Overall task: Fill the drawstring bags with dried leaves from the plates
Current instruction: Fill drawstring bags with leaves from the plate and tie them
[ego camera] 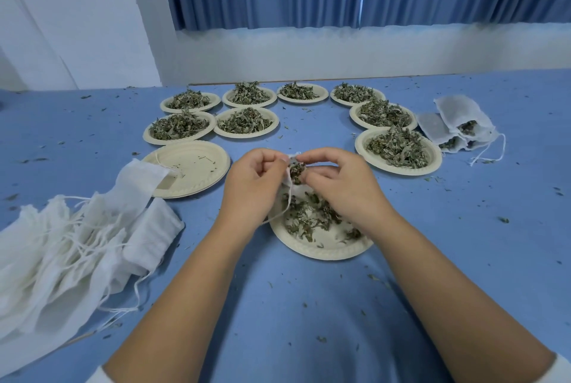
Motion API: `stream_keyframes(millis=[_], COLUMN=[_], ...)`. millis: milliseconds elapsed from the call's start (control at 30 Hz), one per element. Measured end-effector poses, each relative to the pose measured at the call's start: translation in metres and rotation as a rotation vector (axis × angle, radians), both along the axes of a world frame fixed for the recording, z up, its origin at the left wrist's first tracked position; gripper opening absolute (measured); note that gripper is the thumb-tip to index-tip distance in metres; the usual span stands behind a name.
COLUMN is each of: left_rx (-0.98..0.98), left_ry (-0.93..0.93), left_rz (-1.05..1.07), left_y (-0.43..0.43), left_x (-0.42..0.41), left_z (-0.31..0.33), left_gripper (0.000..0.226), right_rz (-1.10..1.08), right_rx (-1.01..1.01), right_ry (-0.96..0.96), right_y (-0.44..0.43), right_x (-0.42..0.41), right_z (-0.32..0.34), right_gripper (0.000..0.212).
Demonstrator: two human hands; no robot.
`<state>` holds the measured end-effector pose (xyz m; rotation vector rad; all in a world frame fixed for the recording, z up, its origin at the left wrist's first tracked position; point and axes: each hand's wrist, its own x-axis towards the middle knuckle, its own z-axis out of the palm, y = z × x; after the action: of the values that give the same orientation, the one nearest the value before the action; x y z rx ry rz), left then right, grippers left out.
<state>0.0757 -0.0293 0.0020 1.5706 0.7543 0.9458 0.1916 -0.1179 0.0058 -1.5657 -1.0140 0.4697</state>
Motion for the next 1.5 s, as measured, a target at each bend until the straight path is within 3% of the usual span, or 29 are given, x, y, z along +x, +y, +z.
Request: stream_keyframes(millis=[233, 333, 467, 767, 867, 1000, 1167, 1267, 1367, 1500], left_rx=[0.020, 0.046, 0.063, 0.210, 0.161, 0.118, 0.024, -0.037, -0.045, 0.013], left_ry=[0.004, 0.021, 0.013, 0.094, 0.051, 0.004, -0.015, 0.005, 0.029, 0.044], left_rz=[-0.012, -0.015, -0.053, -0.168, -0.077, 0.046, -0.009, -0.123, -0.173, -0.041], left_y=[-0.003, -0.002, 0.001, 0.000, 0.005, 0.014, 0.013, 0.009, 0.006, 0.010], left_x=[0.000, -0.002, -0.005, -0.008, -0.007, -0.009, -0.009, -0.007, -0.005, -0.005], left_z=[0.001, 0.003, 0.004, 0.001, 0.000, 0.001, 0.003, 0.004, 0.003, 0.000], left_gripper=[0.012, 0.014, 0.014, 0.016, 0.015, 0.017, 0.019, 0.017, 0.016, 0.016], right_rz=[-0.039, -0.073, 0.038, 0.209, 0.149, 0.015, 0.109, 0.178, 0.247, 0.191], right_rx=[0.129, 0.090, 0.026, -0.231, -0.124, 0.090, -0.040, -0.122, -0.166, -0.092], right_ry=[-0.087, -0.283, -0.310, -0.537, -0.593, -0.559, -0.676, -0.717, -0.709, -0.570], right_y=[0.005, 0.006, 0.005, 0.004, 0.002, 0.001, 0.000, 0.003, 0.003, 0.001], right_x=[-0.007, -0.008, -0.007, -0.003, -0.004, 0.000, 0.000, 0.000, 0.001, 0.009], right_z=[-0.008, -0.009, -0.008, -0.010, -0.011, -0.006, -0.009, -0.012, -0.013, -0.007], right_gripper=[0.022, 0.025, 0.035, 0.031, 0.024, 0.029, 0.038, 0.032, 0.024, 0.036])
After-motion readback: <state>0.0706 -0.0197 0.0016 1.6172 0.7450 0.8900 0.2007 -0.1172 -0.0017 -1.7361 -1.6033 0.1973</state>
